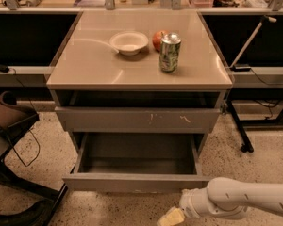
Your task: Close middle drawer
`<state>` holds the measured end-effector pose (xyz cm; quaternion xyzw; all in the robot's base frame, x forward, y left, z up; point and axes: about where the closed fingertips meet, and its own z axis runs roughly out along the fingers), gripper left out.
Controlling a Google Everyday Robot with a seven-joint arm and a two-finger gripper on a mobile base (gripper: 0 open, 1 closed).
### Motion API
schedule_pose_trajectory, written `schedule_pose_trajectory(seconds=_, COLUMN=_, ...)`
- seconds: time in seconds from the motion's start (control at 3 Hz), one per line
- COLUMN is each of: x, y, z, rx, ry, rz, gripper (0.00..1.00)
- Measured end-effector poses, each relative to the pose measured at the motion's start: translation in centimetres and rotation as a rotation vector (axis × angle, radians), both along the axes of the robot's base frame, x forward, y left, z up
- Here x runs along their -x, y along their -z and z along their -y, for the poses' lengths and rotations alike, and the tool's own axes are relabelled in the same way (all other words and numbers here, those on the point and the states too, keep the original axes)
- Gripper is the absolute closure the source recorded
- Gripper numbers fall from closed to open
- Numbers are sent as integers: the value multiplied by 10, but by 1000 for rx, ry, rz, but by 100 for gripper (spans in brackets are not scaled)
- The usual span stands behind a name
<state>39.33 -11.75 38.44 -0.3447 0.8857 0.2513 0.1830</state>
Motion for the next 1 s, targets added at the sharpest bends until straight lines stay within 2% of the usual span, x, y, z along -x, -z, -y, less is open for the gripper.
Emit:
schedule_pose_trajectory(seconds=0.33, x=-35, y=-9, z=-1, rx=37, ry=18, rz=44, gripper=0)
schedule_pose_trajectory(seconds=0.67, x=-35, y=-9, z=-1, rx=37, ry=18, rz=44, gripper=0)
schedule_pose_trajectory(seconds=1.0, x=-44, y=-7, z=4, rx=27, ry=48, rz=38, gripper=0)
